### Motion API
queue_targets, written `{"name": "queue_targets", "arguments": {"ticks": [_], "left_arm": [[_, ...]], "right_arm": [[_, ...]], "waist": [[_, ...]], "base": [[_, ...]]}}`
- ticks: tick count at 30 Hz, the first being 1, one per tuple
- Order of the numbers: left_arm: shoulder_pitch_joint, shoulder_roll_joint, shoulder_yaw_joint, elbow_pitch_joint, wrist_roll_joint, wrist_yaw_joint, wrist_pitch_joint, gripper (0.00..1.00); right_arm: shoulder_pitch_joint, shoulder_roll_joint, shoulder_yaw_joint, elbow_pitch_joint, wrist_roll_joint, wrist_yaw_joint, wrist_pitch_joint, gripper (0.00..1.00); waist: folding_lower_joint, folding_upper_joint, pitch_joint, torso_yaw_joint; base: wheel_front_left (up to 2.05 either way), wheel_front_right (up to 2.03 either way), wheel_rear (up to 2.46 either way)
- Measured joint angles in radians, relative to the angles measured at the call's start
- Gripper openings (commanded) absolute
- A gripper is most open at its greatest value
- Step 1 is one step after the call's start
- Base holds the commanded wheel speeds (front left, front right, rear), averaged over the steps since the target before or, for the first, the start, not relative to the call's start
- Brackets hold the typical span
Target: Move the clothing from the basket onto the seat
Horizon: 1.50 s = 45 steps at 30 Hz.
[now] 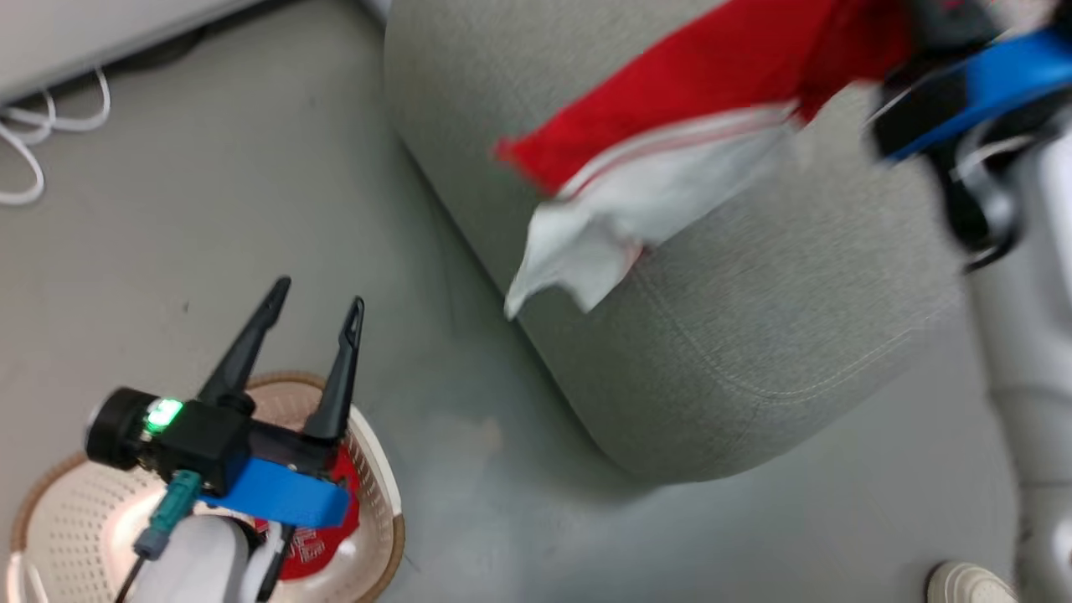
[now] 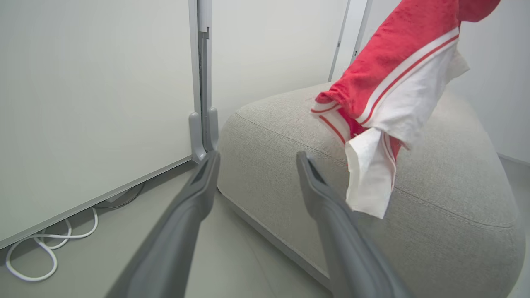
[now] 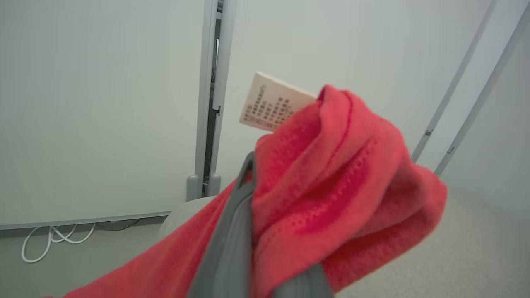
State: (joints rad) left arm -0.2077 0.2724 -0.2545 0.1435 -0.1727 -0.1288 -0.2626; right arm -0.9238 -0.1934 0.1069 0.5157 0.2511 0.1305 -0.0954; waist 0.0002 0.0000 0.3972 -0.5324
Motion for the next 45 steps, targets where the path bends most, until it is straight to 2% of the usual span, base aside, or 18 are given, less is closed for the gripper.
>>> {"name": "queue_targets", "arguments": {"ticks": [3, 10, 19, 22, 25, 34, 43, 44, 45], "left_arm": [[-0.022, 0.034, 0.006, -0.046, 0.009, 0.000, 0.007, 1.00], [-0.086, 0.085, -0.025, -0.160, 0.025, 0.000, 0.049, 1.00], [-0.100, 0.121, -0.047, -0.262, 0.024, 0.000, 0.080, 1.00], [-0.101, 0.128, -0.048, -0.287, 0.023, 0.000, 0.088, 1.00], [-0.104, 0.131, -0.050, -0.306, 0.023, 0.000, 0.096, 1.00], [-0.124, 0.145, -0.064, -0.341, 0.022, 0.000, 0.113, 1.00], [-0.139, 0.147, -0.075, -0.346, 0.022, 0.005, 0.116, 1.00], [-0.140, 0.147, -0.075, -0.346, 0.022, 0.006, 0.116, 1.00], [-0.141, 0.147, -0.076, -0.346, 0.022, 0.006, 0.116, 1.00]], "right_arm": [[-0.065, -0.052, -0.086, -0.035, 0.014, 0.000, 0.028, 0.00], [-0.162, -0.126, -0.293, -0.053, 0.085, 0.000, 0.051, 0.00], [-0.287, -0.221, -0.475, -0.047, -0.026, 0.000, 0.025, 0.00], [-0.291, -0.216, -0.507, -0.025, -0.057, 0.000, 0.023, 0.00], [-0.269, -0.183, -0.520, 0.022, -0.070, 0.000, 0.028, 0.00], [-0.197, -0.107, -0.548, 0.230, -0.104, 0.000, -0.004, 0.00], [-0.203, -0.100, -0.560, 0.387, -0.156, 0.000, -0.039, 0.00], [-0.208, -0.100, -0.556, 0.395, -0.165, 0.000, -0.044, 0.04], [-0.215, -0.102, -0.552, 0.403, -0.171, 0.000, -0.050, 0.50]], "waist": [[0.0000, 0.0000, 0.064, 0.015], [0.0001, 0.0000, 0.201, 0.049], [0.0000, 0.0000, 0.307, 0.083], [0.0000, 0.0000, 0.325, 0.089], [-0.0001, -0.0001, 0.342, 0.094], [0.0000, -0.0001, 0.380, 0.124], [-0.0001, 0.0000, 0.403, 0.155], [-0.0001, -0.0001, 0.405, 0.157], [-0.0001, -0.0001, 0.406, 0.159]], "base": [[0.00, 0.00, 0.00], [0.00, 0.00, 0.00], [0.00, 0.00, 0.00], [0.00, 0.00, 0.00], [0.00, 0.00, 0.00], [0.00, 0.00, 0.00], [0.00, 0.00, 0.00], [0.00, 0.00, 0.00], [0.00, 0.00, 0.00]]}}
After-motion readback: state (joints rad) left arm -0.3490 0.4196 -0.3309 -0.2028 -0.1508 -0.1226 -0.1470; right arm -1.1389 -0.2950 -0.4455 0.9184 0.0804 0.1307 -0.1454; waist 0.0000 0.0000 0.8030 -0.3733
